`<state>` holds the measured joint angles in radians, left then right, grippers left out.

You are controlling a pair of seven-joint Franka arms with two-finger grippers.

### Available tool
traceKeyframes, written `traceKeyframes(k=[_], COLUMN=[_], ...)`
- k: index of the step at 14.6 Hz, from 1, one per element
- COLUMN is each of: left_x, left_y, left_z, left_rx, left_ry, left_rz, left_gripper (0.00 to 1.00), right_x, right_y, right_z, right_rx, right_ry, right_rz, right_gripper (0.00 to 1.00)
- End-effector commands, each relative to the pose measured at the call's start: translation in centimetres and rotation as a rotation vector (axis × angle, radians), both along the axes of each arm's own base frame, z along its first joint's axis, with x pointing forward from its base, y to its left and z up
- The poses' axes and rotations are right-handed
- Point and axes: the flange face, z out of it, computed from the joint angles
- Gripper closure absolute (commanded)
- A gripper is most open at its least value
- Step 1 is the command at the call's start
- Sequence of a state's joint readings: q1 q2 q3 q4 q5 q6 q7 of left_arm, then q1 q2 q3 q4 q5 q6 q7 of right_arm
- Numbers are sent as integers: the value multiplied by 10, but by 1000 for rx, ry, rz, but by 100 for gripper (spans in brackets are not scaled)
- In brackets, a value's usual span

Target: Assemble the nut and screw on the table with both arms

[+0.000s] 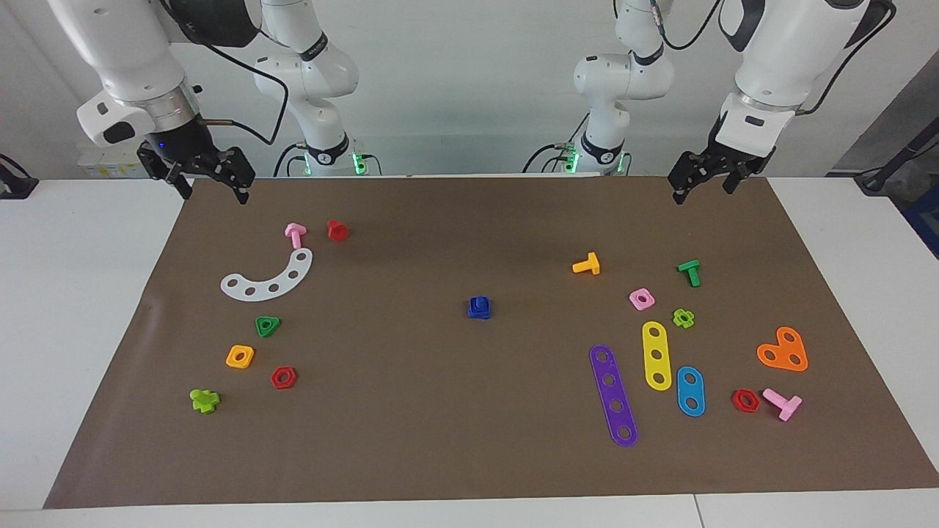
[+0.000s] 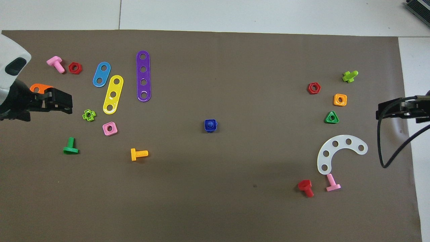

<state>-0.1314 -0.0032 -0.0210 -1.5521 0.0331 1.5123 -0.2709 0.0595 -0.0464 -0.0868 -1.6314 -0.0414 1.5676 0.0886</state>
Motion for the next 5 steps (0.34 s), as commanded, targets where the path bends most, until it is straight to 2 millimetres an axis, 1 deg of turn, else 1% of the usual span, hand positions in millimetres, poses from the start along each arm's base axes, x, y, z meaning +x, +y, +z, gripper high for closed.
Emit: traceKeyframes(k=[1,2,3,5], left_x=[0,3,6,7], left_y=[2,10,20,23], left_z=[-1,0,-2,-3], left_rx=[13,11,2,0], left_ry=[-27,-37,-38,-47], left_rz=[-136,-186,-176,-172], left_gripper=[0,0,0,0], right_x=[-7,-7,-7,-7], right_y=[2,2,2,2], right_z=[2,2,2,2], right_rx=[28,28,28,28], right_ry=[2,2,2,2], right_rz=[-4,-4,-4,-4], right_gripper=[0,0,0,0])
